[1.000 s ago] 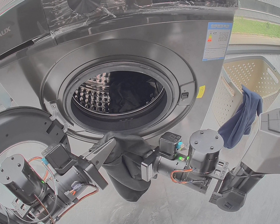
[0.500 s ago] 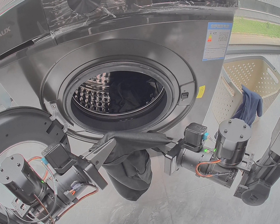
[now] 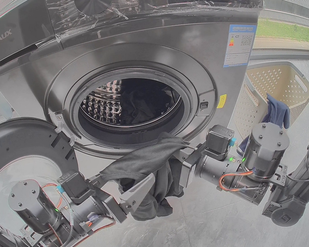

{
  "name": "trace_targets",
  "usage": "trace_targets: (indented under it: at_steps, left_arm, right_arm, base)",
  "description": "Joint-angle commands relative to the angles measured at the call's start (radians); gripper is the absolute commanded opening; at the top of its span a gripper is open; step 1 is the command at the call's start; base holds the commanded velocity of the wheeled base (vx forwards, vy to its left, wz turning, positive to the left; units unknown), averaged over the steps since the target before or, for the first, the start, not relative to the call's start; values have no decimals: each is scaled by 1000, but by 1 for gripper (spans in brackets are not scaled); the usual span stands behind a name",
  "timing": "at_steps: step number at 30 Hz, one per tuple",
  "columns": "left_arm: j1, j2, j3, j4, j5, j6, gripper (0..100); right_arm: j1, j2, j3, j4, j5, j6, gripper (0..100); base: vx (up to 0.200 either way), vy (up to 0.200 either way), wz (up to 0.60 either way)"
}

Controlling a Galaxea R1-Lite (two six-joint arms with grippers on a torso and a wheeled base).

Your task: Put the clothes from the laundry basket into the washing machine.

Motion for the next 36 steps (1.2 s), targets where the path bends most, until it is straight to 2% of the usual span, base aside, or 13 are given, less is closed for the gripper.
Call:
trace_targets:
  at_steps: [1, 6, 12, 13, 17, 28, 32, 35, 36]
  left_arm:
    - [-32, 72, 33, -2, 3, 4, 100]
    - [-31, 143, 61, -58, -1, 5, 100]
    - [-32, 198, 78, -68, 3, 10, 100]
    - [-34, 244, 82, -68, 3, 24, 100]
    - [-24, 305, 65, -70, 3, 42, 100]
    - [-24, 408, 15, -71, 1, 44, 100]
    - [-32, 453, 9, -73, -19, 47, 100]
    - [-32, 476, 4, -73, -20, 59, 100]
    - [-28, 506, -16, -75, -20, 76, 100]
  right_arm:
    - [2, -76, 4, 2, -1, 1, 0]
    - [-3, -100, 3, 7, -1, 1, 0]
    - [2, -102, -5, 10, -4, -1, 0]
    - [2, -100, -6, 6, -6, -1, 0]
    - [2, -99, -14, 9, -7, -1, 0]
    - [6, -65, -63, 15, -27, -1, 0]
    - [3, -40, -98, 16, -27, -1, 0]
    - [3, -27, -118, 16, -27, -1, 0]
    - [2, -16, -140, 16, -27, -1, 0]
  base:
    - [0, 0, 0]
    - [0, 0, 0]
    - [0, 0, 0]
    - [0, 0, 0]
    - [0, 0, 0]
    - [0, 0, 0]
    - [0, 0, 0]
    - [0, 0, 0]
    - [0, 0, 0]
